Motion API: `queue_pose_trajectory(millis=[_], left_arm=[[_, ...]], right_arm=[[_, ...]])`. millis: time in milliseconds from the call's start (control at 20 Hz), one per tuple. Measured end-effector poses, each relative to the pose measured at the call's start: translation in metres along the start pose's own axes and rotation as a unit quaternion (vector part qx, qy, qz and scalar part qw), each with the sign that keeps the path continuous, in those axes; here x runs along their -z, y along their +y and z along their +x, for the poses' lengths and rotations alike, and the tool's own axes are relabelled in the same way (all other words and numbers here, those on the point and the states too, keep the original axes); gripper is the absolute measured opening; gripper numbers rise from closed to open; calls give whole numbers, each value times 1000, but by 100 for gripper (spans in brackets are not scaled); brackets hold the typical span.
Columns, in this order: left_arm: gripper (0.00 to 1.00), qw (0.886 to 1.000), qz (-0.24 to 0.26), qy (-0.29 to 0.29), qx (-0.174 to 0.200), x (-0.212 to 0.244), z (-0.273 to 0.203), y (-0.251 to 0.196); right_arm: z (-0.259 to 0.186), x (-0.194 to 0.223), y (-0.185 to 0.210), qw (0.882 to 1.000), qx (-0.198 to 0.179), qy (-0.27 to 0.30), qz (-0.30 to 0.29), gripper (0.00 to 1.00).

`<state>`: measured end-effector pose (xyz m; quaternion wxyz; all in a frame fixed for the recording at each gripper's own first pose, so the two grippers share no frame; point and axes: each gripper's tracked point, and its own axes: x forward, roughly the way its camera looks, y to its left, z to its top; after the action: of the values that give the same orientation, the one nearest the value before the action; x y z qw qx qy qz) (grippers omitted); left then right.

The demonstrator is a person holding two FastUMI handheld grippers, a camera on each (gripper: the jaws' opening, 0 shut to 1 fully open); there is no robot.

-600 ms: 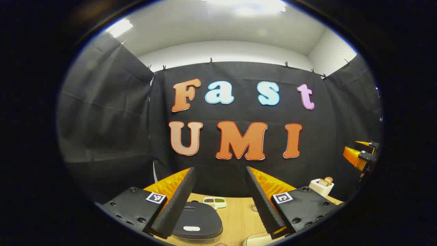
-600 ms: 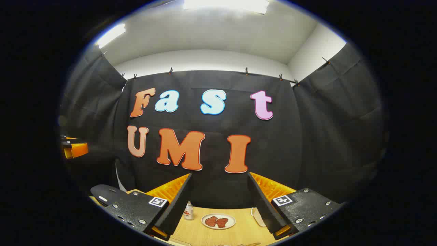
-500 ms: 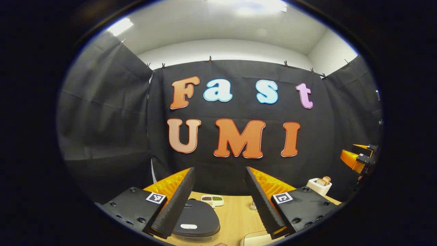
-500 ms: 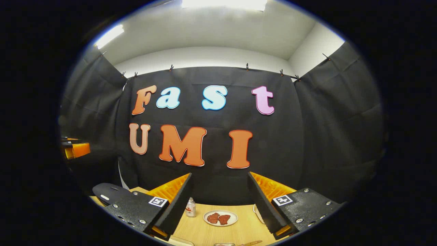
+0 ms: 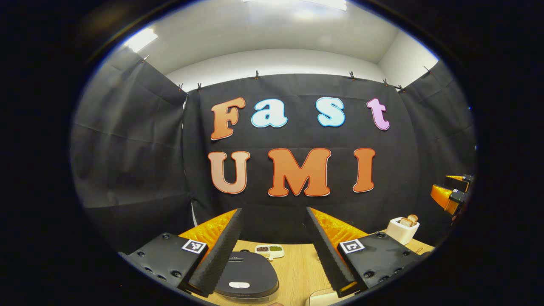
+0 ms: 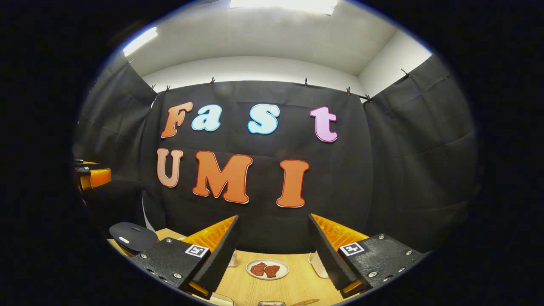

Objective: Close the left gripper, press the button to open the rice cooker; take a wooden spoon from the chopstick holder with the right hand, scoop a spoonful of rice and pour it into the rice cooker, then put the wooden spoon back into the chopstick holder.

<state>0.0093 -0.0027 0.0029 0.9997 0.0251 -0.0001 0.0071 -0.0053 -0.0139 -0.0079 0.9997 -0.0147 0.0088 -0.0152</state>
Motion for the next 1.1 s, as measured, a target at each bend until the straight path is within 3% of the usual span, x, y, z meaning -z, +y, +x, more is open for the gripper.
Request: queue_pose_trajectory(millis=[450, 500, 800, 950, 1050, 1100], left_arm=[[96, 1000, 10, 10, -19, 2, 8, 5], [98, 1000, 10, 16, -17, 5, 10, 5], [6, 992, -1, 128, -20, 46, 36, 20], [6, 971, -25, 235, -33, 91, 45, 36], [7, 946, -60, 316, -33, 121, 43, 39], [7, 932, -79, 351, -35, 138, 42, 42]], right_arm=[[0, 13, -16, 1000, 14, 17, 7, 96], [0, 15, -18, 1000, 17, 19, 9, 100], [-7, 33, -30, 998, 38, 37, 17, 96], [-17, 42, -36, 997, 49, 52, 25, 96], [-25, 48, -41, 997, 55, 58, 23, 100], [-29, 51, -44, 996, 59, 62, 19, 96]])
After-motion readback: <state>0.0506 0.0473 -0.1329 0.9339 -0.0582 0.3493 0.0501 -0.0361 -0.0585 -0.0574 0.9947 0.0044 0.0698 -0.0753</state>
